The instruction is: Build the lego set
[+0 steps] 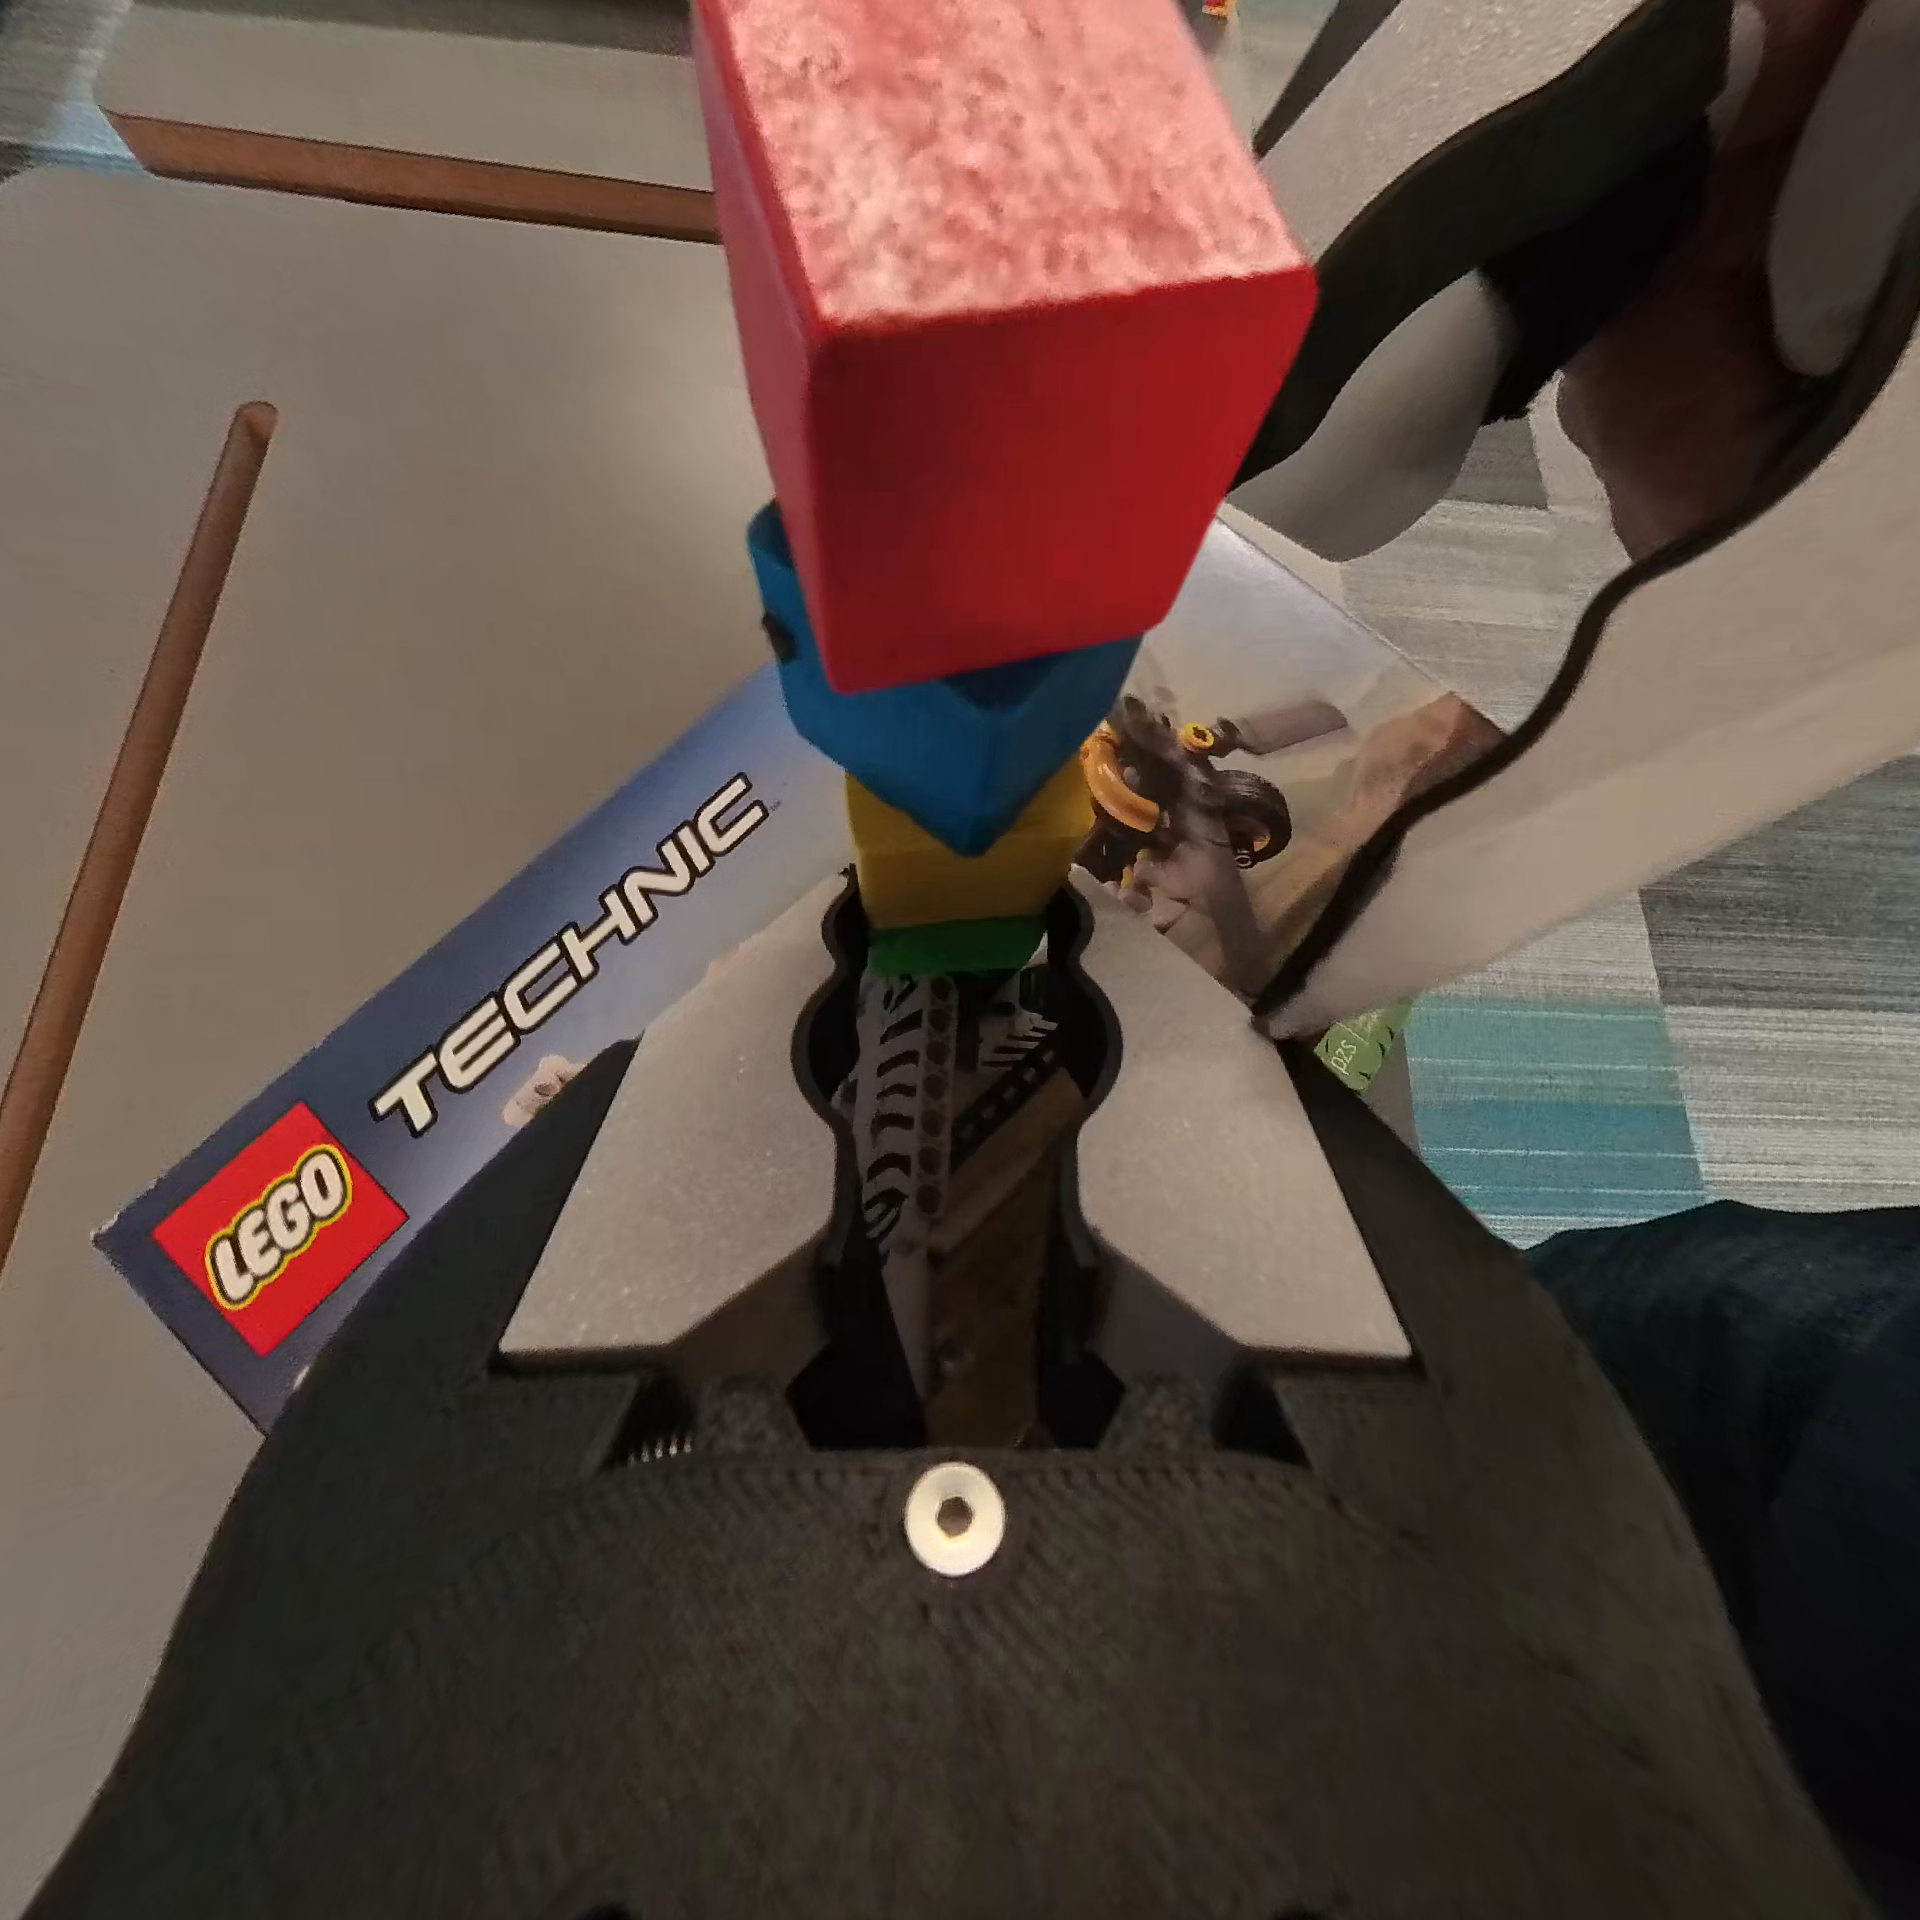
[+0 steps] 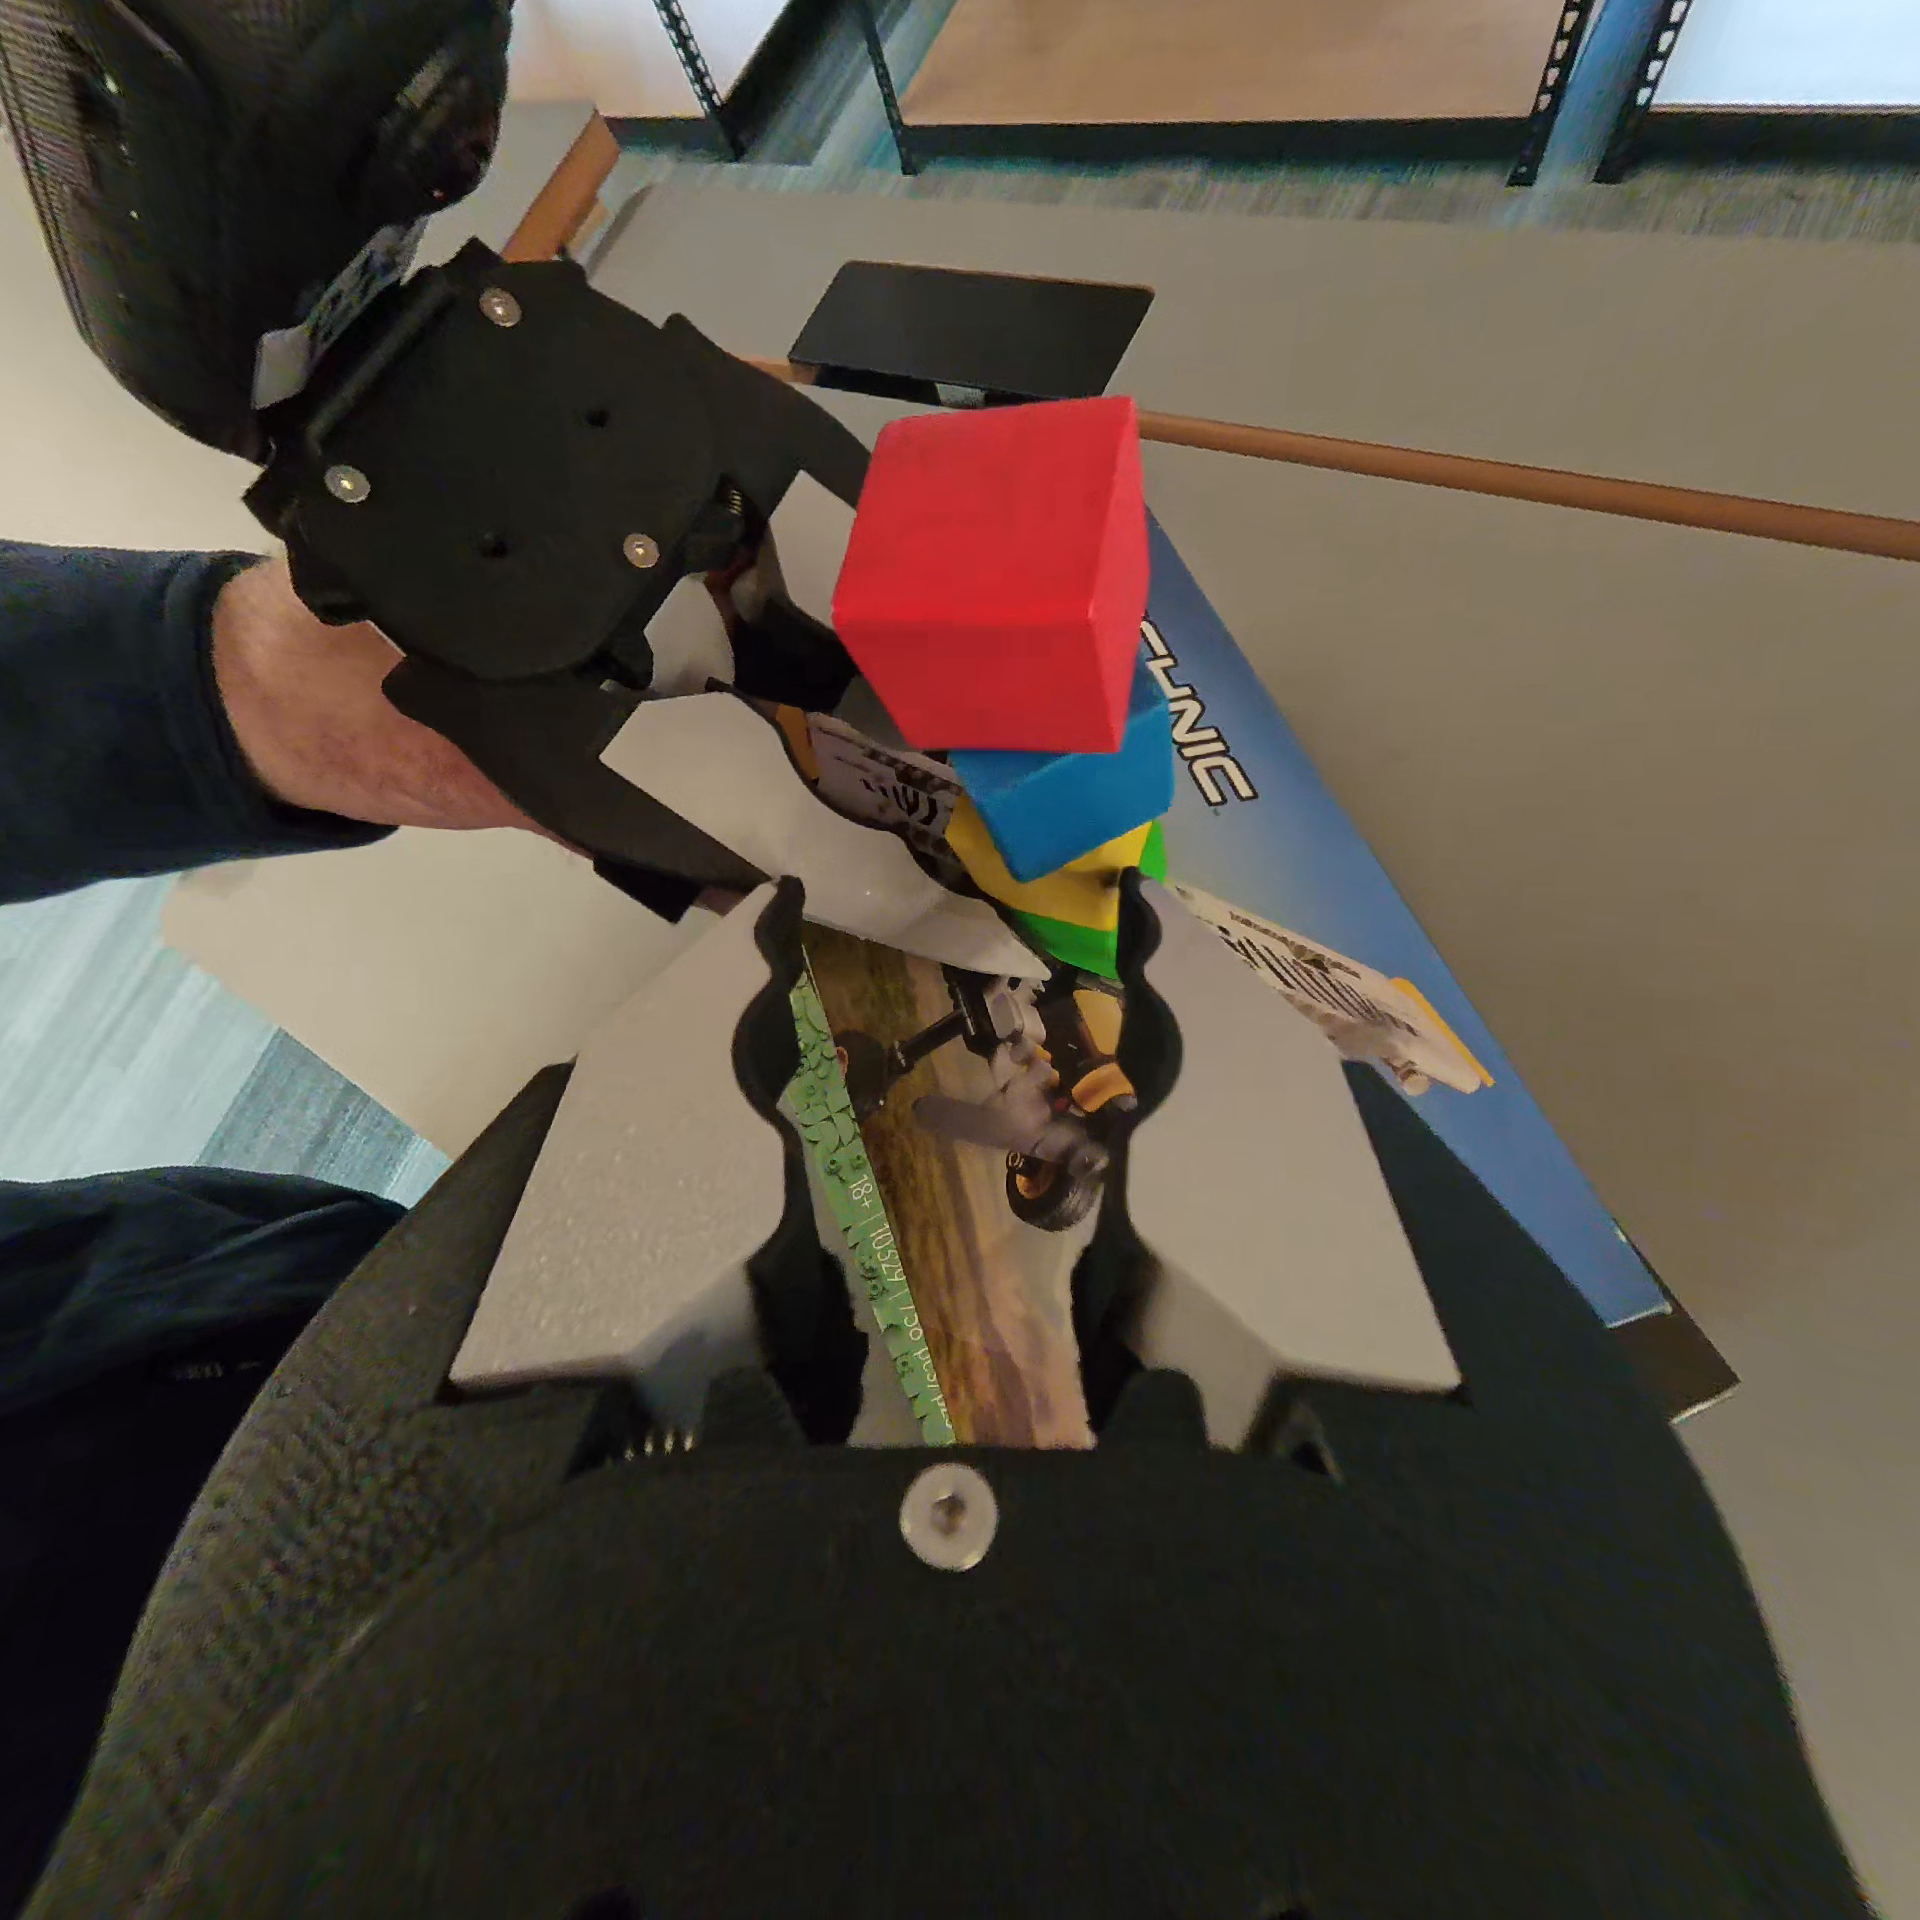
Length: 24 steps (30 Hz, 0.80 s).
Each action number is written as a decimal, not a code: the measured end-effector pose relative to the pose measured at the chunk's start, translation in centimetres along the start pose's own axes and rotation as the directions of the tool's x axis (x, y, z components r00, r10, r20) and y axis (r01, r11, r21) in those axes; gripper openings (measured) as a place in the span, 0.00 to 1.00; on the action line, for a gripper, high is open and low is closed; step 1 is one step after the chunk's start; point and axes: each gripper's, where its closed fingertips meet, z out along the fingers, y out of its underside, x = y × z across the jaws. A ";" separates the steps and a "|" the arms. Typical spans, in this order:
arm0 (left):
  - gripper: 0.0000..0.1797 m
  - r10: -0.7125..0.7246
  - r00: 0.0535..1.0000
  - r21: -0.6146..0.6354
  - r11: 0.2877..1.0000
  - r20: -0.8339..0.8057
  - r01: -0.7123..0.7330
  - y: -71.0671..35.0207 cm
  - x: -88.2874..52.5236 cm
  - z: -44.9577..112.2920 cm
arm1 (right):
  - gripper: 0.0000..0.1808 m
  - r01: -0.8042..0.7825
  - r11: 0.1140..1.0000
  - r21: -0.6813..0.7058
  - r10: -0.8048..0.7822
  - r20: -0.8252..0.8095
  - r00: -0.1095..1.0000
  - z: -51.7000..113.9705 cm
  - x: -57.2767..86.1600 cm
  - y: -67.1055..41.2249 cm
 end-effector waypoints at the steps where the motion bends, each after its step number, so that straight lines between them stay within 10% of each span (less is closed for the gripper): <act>1: 0.18 -0.004 1.000 0.000 1.000 -0.005 0.004 0.0 0.0 0.0 | 0.35 -0.009 1.000 0.004 0.009 -0.007 1.000 0.0 0.1 0.0; 24: 0.18 0.017 1.000 0.097 0.995 0.016 -0.018 -1.9 0.4 -1.6 | 0.23 0.114 0.993 0.010 -0.114 0.006 0.993 -0.6 0.8 -2.5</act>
